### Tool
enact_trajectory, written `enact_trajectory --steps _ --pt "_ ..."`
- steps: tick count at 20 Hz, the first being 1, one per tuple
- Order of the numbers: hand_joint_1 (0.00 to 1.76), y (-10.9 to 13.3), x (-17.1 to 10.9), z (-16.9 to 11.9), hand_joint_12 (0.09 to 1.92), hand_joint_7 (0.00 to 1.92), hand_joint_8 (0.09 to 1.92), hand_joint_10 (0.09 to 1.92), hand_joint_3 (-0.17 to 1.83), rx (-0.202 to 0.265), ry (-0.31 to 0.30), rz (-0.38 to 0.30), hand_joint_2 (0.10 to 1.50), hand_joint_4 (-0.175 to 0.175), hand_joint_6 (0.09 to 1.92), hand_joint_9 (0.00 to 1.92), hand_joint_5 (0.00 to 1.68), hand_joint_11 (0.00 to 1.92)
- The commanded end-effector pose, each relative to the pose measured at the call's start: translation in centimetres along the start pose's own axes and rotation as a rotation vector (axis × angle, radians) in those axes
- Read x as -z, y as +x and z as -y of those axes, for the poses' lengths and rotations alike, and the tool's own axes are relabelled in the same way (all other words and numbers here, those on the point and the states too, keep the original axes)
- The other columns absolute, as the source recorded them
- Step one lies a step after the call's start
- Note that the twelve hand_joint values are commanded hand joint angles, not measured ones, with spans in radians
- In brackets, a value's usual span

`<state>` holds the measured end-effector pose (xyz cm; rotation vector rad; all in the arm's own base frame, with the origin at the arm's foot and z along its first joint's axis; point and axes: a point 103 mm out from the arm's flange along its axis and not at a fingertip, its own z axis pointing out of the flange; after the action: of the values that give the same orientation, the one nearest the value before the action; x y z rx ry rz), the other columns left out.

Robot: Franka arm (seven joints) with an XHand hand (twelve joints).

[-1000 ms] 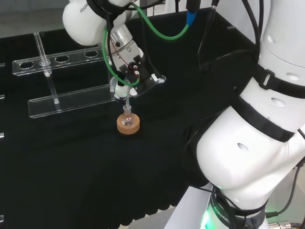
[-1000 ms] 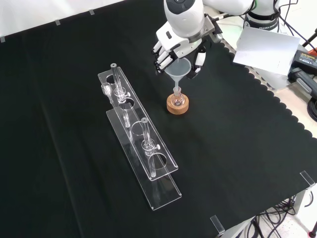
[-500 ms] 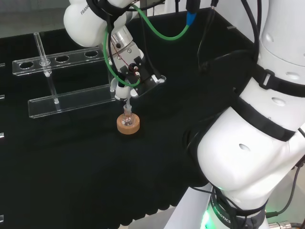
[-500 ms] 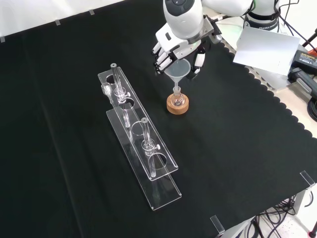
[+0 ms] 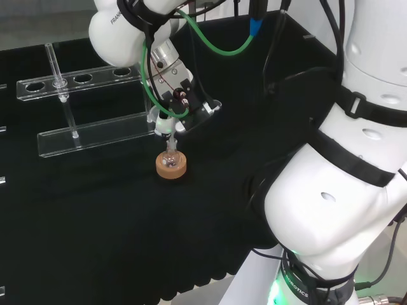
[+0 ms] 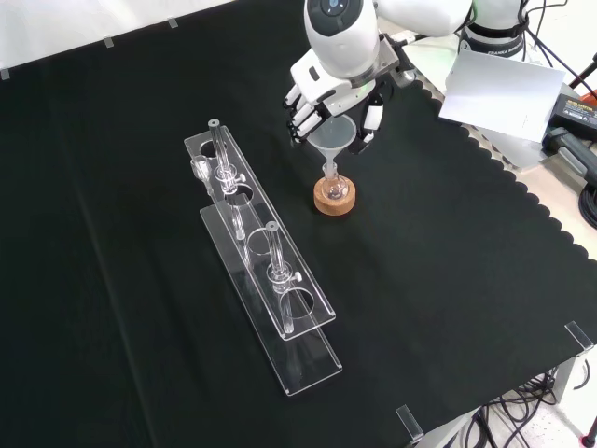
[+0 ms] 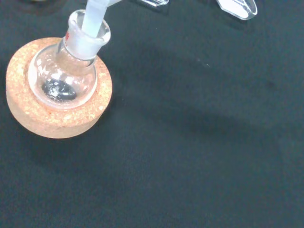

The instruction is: Place the funnel on the round-bottom flask.

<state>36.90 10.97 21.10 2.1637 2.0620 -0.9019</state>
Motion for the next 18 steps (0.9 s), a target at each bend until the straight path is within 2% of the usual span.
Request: enact_trajectory --steps 1,18 --pt "0.77 0.91 -1.18 -0.54 1.21 0.60 0.67 0.43 0.52 0.017 0.009 -0.001 0.82 -0.006 0.63 0.91 0.59 0.61" --pt "0.75 1.29 -1.15 -0.11 1.22 0.57 0.67 0.43 0.52 0.030 0.003 -0.005 0.81 -0.010 0.62 0.87 0.56 0.59"
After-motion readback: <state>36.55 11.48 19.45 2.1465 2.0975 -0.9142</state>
